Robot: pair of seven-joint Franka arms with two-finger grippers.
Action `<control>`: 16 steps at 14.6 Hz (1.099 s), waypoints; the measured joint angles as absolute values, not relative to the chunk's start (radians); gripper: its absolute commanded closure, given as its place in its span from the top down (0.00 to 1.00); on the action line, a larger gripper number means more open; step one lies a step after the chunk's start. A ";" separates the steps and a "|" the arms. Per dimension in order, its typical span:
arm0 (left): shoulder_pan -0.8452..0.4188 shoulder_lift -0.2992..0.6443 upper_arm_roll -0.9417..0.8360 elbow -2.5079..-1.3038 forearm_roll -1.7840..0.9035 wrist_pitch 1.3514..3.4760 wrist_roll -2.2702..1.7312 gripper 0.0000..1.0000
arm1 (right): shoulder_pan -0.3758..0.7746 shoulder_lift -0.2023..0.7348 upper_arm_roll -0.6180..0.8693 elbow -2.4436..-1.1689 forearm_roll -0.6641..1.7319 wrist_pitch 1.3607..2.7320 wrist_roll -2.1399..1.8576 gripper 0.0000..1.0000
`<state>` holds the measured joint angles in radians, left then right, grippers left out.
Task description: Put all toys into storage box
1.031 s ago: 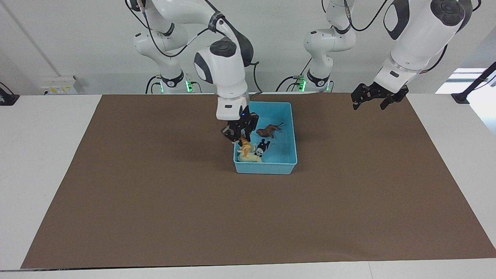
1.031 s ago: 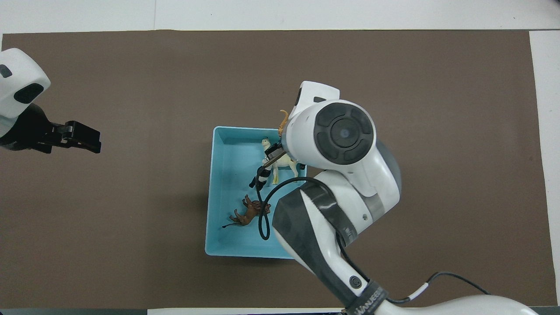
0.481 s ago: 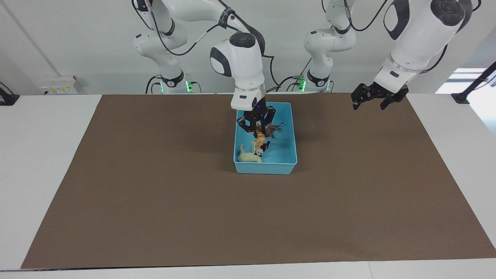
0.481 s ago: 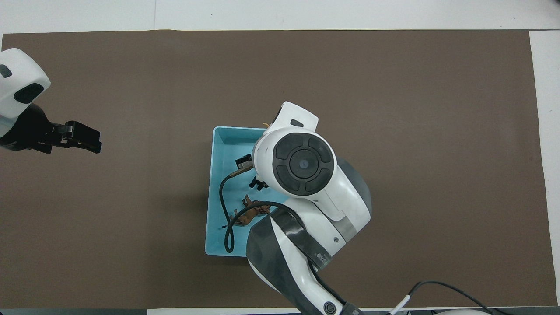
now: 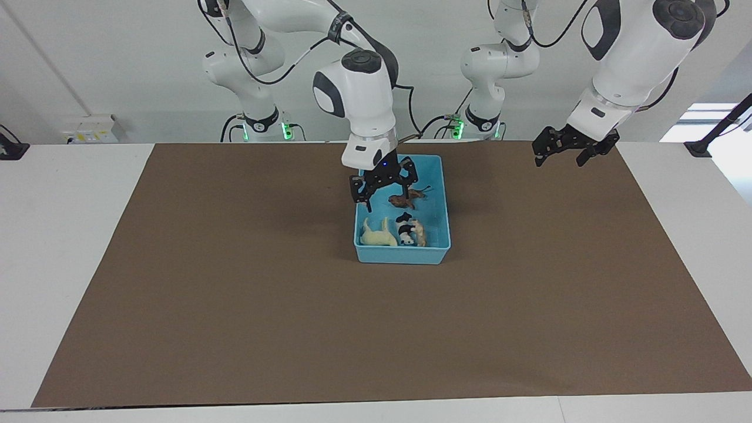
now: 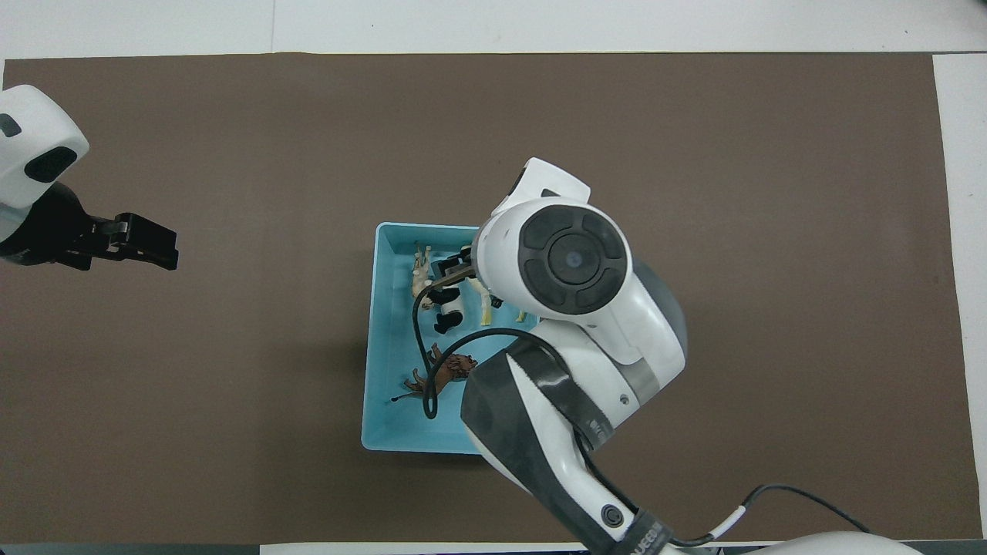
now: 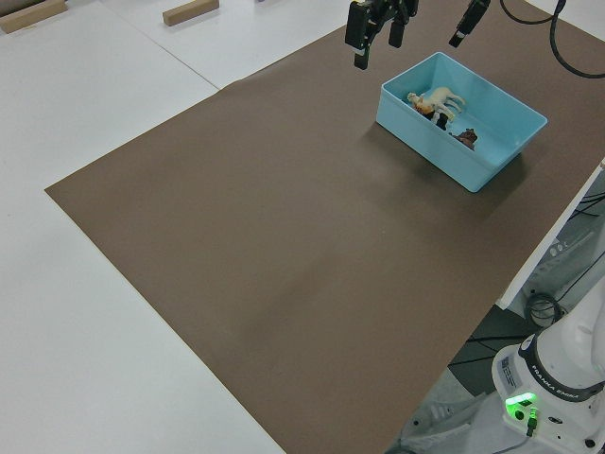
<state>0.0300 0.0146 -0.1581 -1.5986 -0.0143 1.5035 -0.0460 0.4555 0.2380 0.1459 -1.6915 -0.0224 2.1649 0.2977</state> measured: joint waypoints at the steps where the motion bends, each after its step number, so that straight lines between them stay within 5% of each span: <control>1: 0.030 0.015 -0.158 -1.599 -0.014 1.504 -0.046 1.00 | 0.418 0.225 0.145 -1.685 -0.022 2.135 0.249 1.00; 8: 0.031 0.015 -0.158 -1.599 -0.014 1.504 -0.046 1.00 | 0.106 0.053 0.138 -1.673 -0.022 1.882 0.121 1.00; 16: 0.031 0.009 -0.162 -1.598 -0.014 1.504 -0.046 1.00 | -0.119 -0.008 0.135 -1.673 -0.012 1.682 0.072 1.00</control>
<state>0.0305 0.0093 -0.1619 -1.5981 -0.0142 1.5036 -0.0460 -0.1192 -0.0082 0.1346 -1.6734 -0.0115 1.6818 0.0718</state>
